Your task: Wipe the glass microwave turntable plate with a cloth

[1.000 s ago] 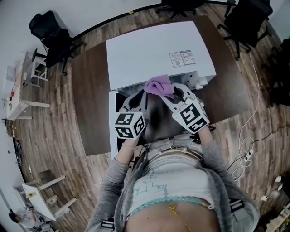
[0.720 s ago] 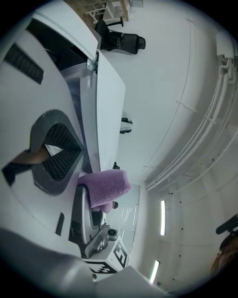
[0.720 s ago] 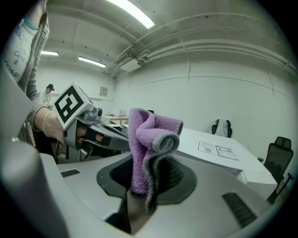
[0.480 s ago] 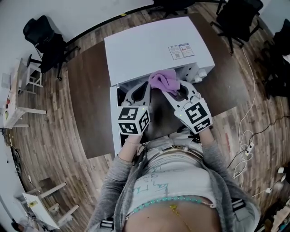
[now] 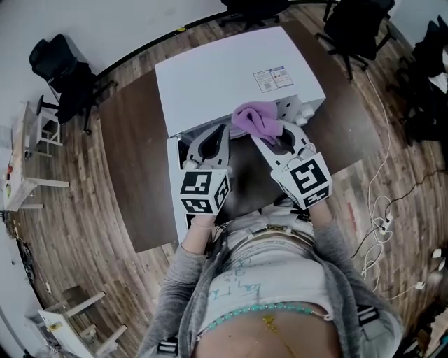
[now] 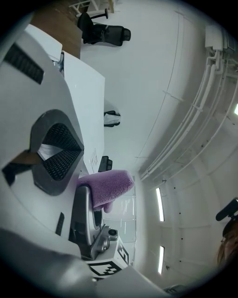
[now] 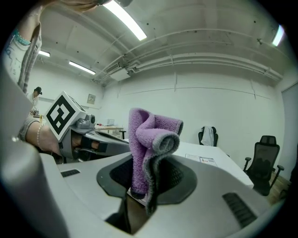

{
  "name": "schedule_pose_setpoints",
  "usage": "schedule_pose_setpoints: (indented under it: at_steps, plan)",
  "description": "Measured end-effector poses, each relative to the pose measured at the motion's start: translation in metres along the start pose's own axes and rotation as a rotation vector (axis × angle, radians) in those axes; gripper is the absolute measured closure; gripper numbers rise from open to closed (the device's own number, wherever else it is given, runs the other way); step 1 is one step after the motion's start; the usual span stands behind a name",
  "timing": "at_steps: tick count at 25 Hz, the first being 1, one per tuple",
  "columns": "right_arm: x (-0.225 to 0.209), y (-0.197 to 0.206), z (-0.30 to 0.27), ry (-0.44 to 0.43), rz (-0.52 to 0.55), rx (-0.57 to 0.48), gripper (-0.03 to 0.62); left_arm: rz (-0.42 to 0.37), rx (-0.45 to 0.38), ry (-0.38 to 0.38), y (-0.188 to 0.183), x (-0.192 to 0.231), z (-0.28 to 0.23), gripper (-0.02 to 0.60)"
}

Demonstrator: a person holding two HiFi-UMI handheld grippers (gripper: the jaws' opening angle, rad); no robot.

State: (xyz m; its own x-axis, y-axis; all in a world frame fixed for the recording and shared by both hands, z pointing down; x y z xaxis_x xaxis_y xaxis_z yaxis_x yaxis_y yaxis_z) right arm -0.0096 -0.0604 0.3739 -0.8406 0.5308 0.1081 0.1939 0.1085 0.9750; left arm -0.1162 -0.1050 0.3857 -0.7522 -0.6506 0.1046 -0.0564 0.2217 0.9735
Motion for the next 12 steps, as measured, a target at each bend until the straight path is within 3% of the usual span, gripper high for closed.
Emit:
schedule_pose_setpoints:
  at_steps: [12]
  plan:
    - [-0.0019,0.0005,0.0067,0.062,-0.032,-0.039,0.477,0.008,0.002,0.037,-0.0015,-0.0079,0.0000,0.571]
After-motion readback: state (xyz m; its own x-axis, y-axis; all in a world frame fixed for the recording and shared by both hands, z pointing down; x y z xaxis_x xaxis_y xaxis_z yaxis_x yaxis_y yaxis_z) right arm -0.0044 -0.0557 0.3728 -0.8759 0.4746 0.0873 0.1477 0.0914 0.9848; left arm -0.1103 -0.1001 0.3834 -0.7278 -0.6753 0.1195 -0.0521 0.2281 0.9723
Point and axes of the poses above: the fingertips, and each gripper's own axes: z backward along the fingers, x to its left, y out of its underside, the point moved 4 cm from there along z, backward along the fingers, and after that the axes turned 4 degrees about -y, right-handed, at the moved point
